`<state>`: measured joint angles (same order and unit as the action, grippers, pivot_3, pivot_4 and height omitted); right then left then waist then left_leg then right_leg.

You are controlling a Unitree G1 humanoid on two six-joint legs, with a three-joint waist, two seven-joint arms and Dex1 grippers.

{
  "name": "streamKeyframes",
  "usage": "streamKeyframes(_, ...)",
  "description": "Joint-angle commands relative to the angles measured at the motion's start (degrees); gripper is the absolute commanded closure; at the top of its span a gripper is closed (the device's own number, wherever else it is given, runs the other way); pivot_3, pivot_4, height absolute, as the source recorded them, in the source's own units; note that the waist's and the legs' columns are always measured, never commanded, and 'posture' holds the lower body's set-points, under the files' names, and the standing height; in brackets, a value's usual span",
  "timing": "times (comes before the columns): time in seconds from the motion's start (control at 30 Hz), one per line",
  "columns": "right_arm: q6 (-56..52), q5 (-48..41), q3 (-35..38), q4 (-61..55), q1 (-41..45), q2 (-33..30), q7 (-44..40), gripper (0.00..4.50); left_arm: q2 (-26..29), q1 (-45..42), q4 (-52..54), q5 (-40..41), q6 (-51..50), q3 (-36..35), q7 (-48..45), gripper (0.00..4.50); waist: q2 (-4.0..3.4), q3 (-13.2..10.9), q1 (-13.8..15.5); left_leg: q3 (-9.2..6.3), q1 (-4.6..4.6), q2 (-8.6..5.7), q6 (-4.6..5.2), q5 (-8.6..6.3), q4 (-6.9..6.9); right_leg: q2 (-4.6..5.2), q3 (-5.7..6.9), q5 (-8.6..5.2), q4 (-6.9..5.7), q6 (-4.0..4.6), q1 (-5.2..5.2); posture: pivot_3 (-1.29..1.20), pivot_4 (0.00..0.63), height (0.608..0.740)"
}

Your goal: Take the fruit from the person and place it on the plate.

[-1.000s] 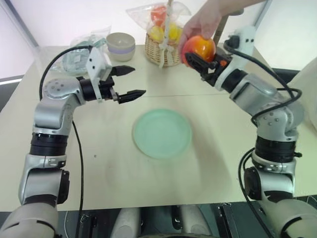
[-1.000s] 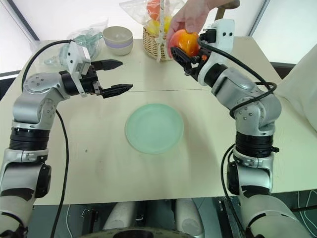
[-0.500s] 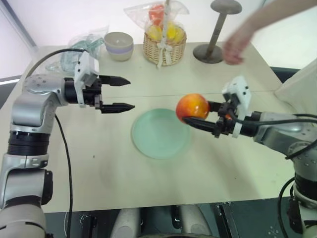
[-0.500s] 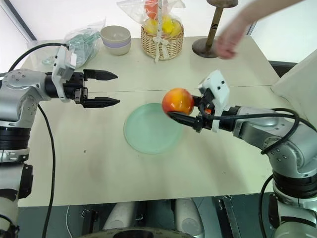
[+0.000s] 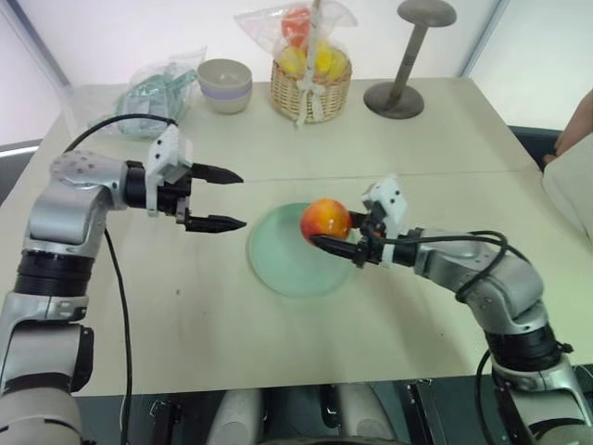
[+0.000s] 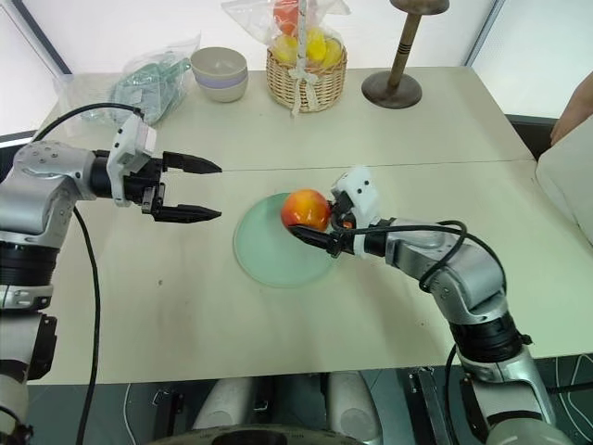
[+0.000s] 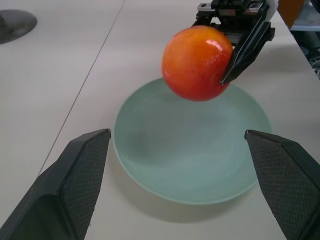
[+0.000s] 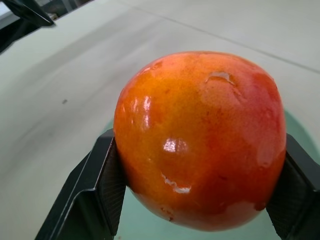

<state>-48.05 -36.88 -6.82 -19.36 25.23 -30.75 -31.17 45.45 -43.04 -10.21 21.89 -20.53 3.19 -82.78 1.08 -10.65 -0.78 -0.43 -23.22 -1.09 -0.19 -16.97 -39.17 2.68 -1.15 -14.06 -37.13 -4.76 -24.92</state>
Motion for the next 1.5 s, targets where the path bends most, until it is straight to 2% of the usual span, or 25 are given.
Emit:
streamKeyframes(0.03, 2.15, 3.07, -1.33, 0.61, 0.99, 1.11, -0.41, 1.55, 0.33, -0.34, 0.91, -0.19, 1.2, -0.3, -0.37, 0.0, 0.0, 0.0, -0.01, 0.0, 0.0, 0.0, 0.0, 0.0, 0.0, 0.0, 0.0, 0.0, 0.0, 0.0, 0.0, 0.0, 0.15, 0.74)
streamKeyframes(0.2, 3.09, 7.29, -4.35, 1.45, 1.3, 1.54, -1.44, 1.55, 0.1, -0.65, 0.72, -0.48, 1.48, -0.01, -0.31, 0.0, 0.0, 0.0, -0.03, 0.0, 0.0, 0.0, 0.0, 0.0, 0.0, -0.01, 0.01, 0.0, -0.02, 0.0, -0.01, 0.0, 0.15, 0.74)
streamKeyframes(0.27, 3.34, 8.03, -4.56, 1.59, 1.46, 1.99, -1.7, 0.5, 0.0, -0.75, 0.78, -0.53, 1.53, 0.11, -0.22, 0.0, 0.0, 0.0, -0.03, 0.0, 0.01, 0.0, 0.0, 0.0, 0.0, -0.01, 0.01, 0.0, -0.02, 0.0, -0.01, 0.0, 0.15, 0.74)
streamKeyframes(0.3, 3.44, 8.35, -4.58, 1.63, 1.5, 2.2, -1.82, 0.11, -0.03, -0.77, 0.81, -0.54, 1.54, 0.14, -0.2, 0.0, 0.0, 0.0, -0.03, 0.0, 0.01, 0.0, 0.0, 0.0, -0.01, -0.01, 0.01, 0.0, -0.03, 0.0, -0.01, 0.0, 0.15, 0.74)
streamKeyframes(0.33, 3.38, 8.46, -4.56, 1.43, 1.57, 2.38, -1.92, 0.05, -0.03, -0.74, 0.96, -0.48, 1.43, 0.1, -0.16, 0.0, 0.0, 0.0, -0.03, 0.0, 0.01, 0.0, 0.0, 0.0, -0.01, -0.02, 0.01, 0.0, -0.04, 0.0, -0.01, 0.0, 0.15, 0.74)
streamKeyframes(0.5, 1.74, 7.78, -3.24, -0.47, 2.02, 2.03, -2.99, 0.05, -0.03, -0.6, 1.59, -0.27, 0.89, -0.12, -0.02, 0.0, 0.0, 0.0, -0.02, 0.0, 0.01, 0.0, -0.01, 0.0, -0.01, -0.02, 0.01, 0.0, -0.04, 0.0, -0.01, 0.0, 0.15, 0.74)
streamKeyframes(0.63, -1.05, 5.68, 0.3, -4.67, 2.63, -1.19, -4.52, 0.05, 0.1, -0.46, 2.31, 0.12, 0.23, -0.22, 0.12, 0.0, 0.0, 0.0, 0.02, 0.0, 0.01, 0.0, 0.0, 0.0, -0.01, -0.02, 0.01, 0.0, -0.04, 0.0, -0.01, 0.0, 0.15, 0.74)
streamKeyframes(0.73, -4.79, 1.63, 5.71, -9.36, 2.26, -5.51, -5.94, 0.05, 0.36, -0.24, 3.14, 0.55, -0.45, -0.41, 0.09, 0.0, 0.0, 0.0, 0.22, 0.0, -0.01, -0.02, 0.0, 0.0, -0.03, 0.01, 0.02, 0.0, -0.04, 0.0, 0.0, 0.0, 0.15, 0.74)
streamKeyframes(0.9, -10.62, -7.46, 20.57, -18.1, -1.34, -18.27, -11.26, 0.05, 0.88, 0.37, 4.34, 1.23, -1.51, -0.61, -0.38, 0.0, -0.04, -0.02, 0.21, -0.04, -0.03, -0.01, 0.01, -0.01, -0.04, 0.08, 0.03, 0.0, 0.01, 0.0, 0.02, 0.0, 0.15, 0.74)
streamKeyframes(1.07, -14.25, -12.58, 32.17, -22.95, -9.72, -27.08, -14.61, 0.05, 1.14, 1.04, 5.45, 1.64, -2.09, -0.75, -0.98, 0.0, -0.02, -0.01, 0.11, -0.08, 0.0, 0.0, 0.01, -0.01, -0.04, 0.07, 0.02, 0.0, -0.01, 0.0, 0.05, 0.0, 0.15, 0.74)
streamKeyframes(1.23, -13.6, -13.04, 36.57, -25.02, -16.42, -28.62, -14.01, 0.05, 1.35, 1.17, 5.63, 1.88, -1.97, -0.44, -1.57, 0.0, -0.02, -0.01, 0.1, -0.05, 0.11, 0.02, 0.01, 0.0, -0.04, 0.05, -0.01, 0.0, -0.04, 0.0, 0.14, 0.0, 0.15, 0.74)
streamKeyframes(1.5, -12.16, -13.89, 36.11, -24.54, -16.35, -28.44, -10.99, 0.05, 1.46, 0.23, 4.49, 1.55, -1.72, -0.06, -2.82, 0.0, -0.02, -0.01, 0.16, -0.04, 0.29, 0.02, 0.0, 0.0, -0.05, 0.03, 0.0, 0.0, -0.03, 0.0, 0.3, 0.0, 0.15, 0.74)
